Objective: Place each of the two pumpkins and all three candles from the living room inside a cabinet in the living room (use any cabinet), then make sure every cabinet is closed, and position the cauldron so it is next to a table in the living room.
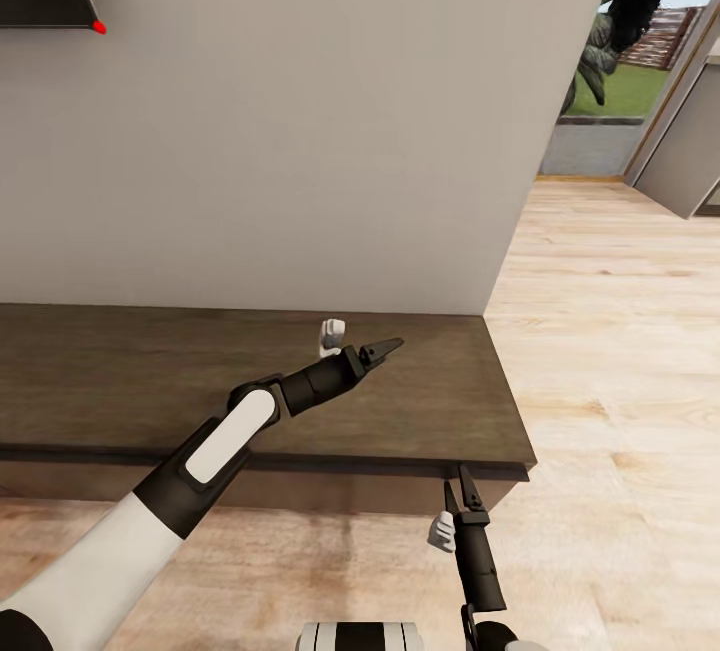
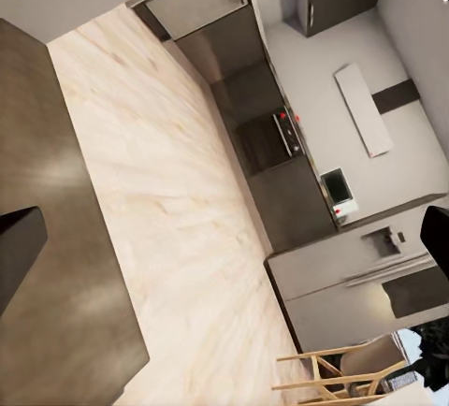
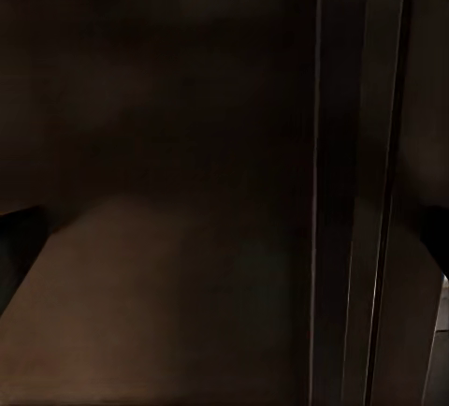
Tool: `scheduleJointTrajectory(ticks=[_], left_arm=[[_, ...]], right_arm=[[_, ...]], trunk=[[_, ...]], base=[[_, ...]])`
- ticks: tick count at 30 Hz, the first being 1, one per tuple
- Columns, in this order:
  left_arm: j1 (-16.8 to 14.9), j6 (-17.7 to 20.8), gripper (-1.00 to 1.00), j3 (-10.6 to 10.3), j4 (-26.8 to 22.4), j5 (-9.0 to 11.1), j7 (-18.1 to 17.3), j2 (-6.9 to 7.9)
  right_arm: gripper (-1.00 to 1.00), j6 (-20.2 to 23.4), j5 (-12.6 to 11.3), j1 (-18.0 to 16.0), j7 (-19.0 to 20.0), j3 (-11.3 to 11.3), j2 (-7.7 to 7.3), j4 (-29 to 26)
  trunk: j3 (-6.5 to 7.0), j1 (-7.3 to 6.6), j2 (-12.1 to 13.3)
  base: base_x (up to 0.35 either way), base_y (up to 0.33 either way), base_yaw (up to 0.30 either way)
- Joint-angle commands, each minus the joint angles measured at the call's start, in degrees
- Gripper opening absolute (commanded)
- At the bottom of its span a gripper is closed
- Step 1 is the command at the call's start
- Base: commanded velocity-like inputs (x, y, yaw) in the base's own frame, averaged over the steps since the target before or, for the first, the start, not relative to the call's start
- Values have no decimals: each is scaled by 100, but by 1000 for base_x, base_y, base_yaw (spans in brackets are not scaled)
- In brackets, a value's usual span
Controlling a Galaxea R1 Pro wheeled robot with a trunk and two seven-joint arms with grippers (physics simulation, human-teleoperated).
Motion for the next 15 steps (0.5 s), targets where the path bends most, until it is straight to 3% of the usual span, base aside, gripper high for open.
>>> scheduleJointTrajectory(ticks=[1,15], left_arm=[[0,0,100,-1,0,0,0,-1],[0,0,100,2,5,0,0,1]], right_arm=[[100,-6,-22,-66,282,-60,-1,10],[100,-4,-23,-66,298,-59,21,9]], trunk=[[1,0,0],[1,0,0]], base=[[0,0,0],[0,0,0]])
